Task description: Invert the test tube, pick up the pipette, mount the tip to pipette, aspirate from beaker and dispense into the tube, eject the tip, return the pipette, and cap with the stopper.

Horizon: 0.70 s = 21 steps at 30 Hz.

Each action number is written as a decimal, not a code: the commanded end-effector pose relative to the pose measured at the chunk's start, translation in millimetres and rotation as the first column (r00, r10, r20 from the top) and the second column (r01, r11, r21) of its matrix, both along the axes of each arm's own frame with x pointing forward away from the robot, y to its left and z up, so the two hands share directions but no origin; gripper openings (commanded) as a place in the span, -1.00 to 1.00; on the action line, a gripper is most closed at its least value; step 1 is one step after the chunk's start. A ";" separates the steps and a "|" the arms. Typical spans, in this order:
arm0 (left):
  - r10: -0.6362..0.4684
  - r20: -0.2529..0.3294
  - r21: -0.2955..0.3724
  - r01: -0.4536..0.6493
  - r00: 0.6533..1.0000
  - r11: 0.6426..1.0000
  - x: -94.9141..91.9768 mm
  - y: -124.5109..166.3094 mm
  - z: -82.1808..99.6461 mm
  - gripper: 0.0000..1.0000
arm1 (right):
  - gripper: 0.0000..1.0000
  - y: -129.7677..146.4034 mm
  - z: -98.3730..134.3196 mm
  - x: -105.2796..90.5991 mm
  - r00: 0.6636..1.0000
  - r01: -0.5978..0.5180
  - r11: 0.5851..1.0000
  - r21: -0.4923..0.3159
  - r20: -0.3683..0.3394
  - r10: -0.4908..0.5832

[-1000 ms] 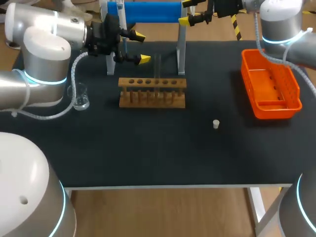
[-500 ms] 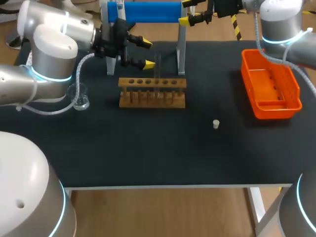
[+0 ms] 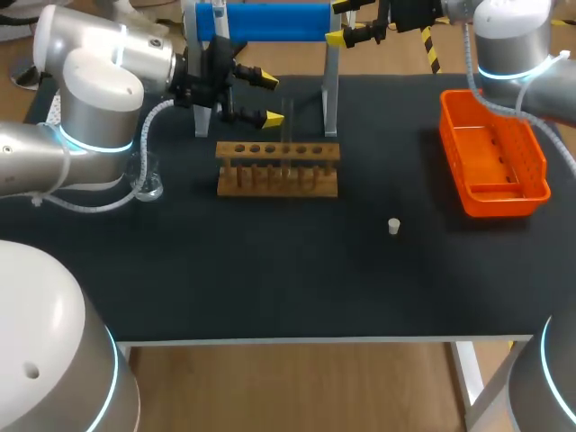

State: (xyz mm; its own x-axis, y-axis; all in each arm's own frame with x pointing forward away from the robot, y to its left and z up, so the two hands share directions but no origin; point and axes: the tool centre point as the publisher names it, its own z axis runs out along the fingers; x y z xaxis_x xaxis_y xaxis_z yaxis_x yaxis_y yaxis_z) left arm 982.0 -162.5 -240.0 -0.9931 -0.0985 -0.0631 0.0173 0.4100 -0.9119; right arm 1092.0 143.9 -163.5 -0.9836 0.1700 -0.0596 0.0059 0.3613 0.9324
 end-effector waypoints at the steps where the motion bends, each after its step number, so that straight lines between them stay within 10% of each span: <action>1: -0.005 0.002 0.003 0.005 1.000 1.000 -0.6 -2.2 -1.3 1.00 | 1.00 -1.0 0.7 0.6 1.000 -0.003 1.000 -0.002 -0.002 0.003; 21: -0.032 -0.002 0.029 0.032 0.999 0.999 -9.1 -31.6 -32.1 1.00 | 1.00 -1.0 0.7 0.6 1.000 -0.003 1.000 -0.002 -0.002 0.003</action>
State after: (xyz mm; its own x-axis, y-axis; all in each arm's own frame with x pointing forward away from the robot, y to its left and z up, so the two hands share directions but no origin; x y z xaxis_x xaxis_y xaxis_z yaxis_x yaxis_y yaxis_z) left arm 970.0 -190.2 -272.1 -0.9955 -0.0695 -0.0645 0.0283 0.4309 -0.9019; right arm 1092.0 143.9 -163.5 -0.9837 0.1699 -0.0596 0.0059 0.3612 0.9325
